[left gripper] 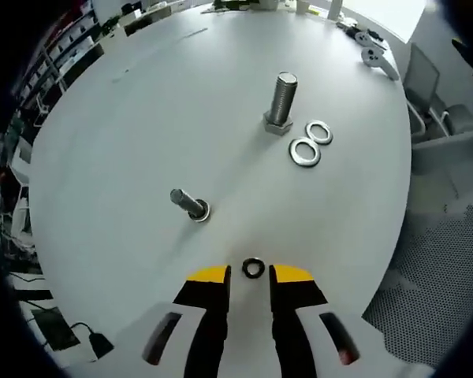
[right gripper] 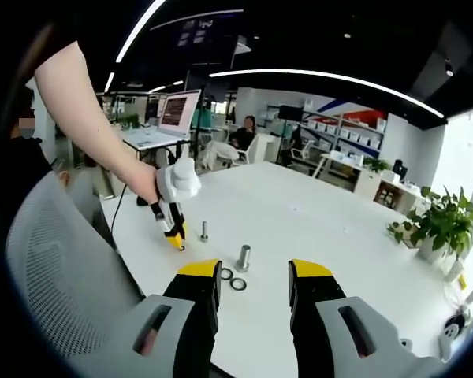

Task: Place the washer onto the threaded stud by aligning its center hole with the stud, sliding it down to the base, and recovering from edge contact or off-axis alignment until the washer reaches the visible bottom stop.

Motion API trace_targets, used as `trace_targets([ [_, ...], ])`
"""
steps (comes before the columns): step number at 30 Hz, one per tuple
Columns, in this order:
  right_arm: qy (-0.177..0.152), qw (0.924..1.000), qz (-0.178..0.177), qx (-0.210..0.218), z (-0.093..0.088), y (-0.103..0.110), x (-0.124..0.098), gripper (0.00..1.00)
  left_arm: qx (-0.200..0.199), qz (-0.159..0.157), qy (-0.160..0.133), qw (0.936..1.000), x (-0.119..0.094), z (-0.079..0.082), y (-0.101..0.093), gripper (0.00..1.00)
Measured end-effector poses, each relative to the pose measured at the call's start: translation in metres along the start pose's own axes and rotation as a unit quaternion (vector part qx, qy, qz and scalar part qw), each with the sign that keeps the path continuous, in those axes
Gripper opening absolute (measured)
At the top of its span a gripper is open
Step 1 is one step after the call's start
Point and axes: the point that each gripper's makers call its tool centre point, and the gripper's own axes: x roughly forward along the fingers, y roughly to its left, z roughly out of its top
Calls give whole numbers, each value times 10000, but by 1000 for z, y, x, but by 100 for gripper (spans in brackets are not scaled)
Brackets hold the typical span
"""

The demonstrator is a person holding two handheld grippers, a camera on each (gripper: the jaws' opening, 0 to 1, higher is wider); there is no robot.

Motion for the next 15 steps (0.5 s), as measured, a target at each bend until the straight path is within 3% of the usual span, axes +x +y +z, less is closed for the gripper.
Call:
trace_targets([
  [8, -32, 10000, -7, -13, 1, 0, -1, 36, 183, -56, -104, 9998, 3, -1, -6, 21],
  [15, -34, 10000, -38, -7, 1, -1, -1, 36, 542, -34, 217, 9983, 16, -7, -12, 20],
])
